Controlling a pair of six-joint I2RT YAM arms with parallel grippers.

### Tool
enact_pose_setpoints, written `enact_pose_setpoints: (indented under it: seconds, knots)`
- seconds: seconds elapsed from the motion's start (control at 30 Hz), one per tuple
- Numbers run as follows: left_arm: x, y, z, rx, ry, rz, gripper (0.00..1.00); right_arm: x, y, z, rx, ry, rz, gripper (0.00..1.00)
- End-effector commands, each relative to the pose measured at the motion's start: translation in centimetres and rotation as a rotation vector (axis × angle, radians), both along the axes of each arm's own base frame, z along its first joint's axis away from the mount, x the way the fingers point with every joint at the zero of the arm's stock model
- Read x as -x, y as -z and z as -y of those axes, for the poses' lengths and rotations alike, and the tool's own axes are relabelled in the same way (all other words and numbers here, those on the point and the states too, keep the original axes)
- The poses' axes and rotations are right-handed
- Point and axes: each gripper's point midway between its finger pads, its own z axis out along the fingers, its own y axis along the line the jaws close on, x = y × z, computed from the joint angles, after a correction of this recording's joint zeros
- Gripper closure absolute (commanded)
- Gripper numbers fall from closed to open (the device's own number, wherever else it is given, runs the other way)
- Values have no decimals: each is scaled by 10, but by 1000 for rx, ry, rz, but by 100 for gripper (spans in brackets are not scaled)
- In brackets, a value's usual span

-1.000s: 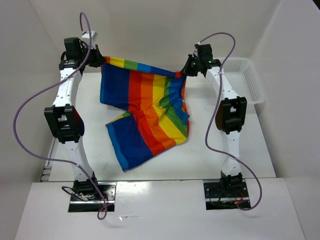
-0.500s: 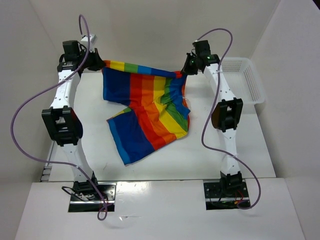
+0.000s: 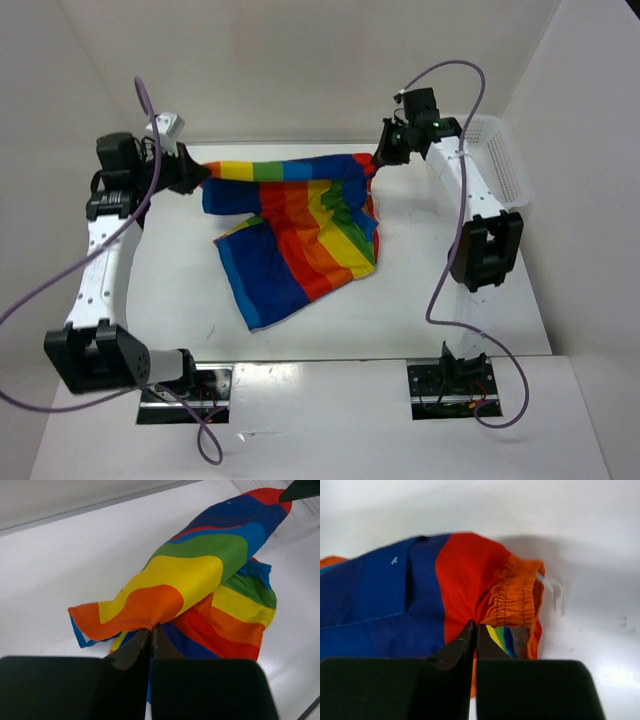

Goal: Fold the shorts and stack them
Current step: Fold the shorts

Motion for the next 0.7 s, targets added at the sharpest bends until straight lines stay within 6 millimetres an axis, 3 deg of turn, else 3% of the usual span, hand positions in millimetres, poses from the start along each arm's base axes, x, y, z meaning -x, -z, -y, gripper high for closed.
enact_pose_setpoints:
  seconds: [0.0,0.03,0.07,0.13,0.17,0.4,0.47,0.5,0.57,0.67]
  knots:
    - [32,24,10,7,56,-5,100,22,-23,-2,-15,-32,73,99]
    - [38,29,11,8,56,-11,100,27,-20,-1,-14,-32,67,99]
    - [43,33,12,9,56,-16,100,38,-1,1,-5,-32,21,99]
    - [59,35,15,10,56,-23,100,52,-2,2,-18,-31,15,99]
    - [70,43,16,16,56,-55,100,60,11,4,-12,-31,-15,99]
    - [114,89,15,9,2,-176,100,105,34,17,18,16,-77,99]
    - [133,102,18,14,2,-205,100,122,44,24,31,38,-97,99]
    - [139,105,17,10,-7,-215,100,133,59,29,49,45,-134,99]
    - [158,112,22,17,1,-233,100,143,63,32,44,71,-150,97]
    - [186,125,36,48,57,-249,100,159,84,40,69,107,-203,96]
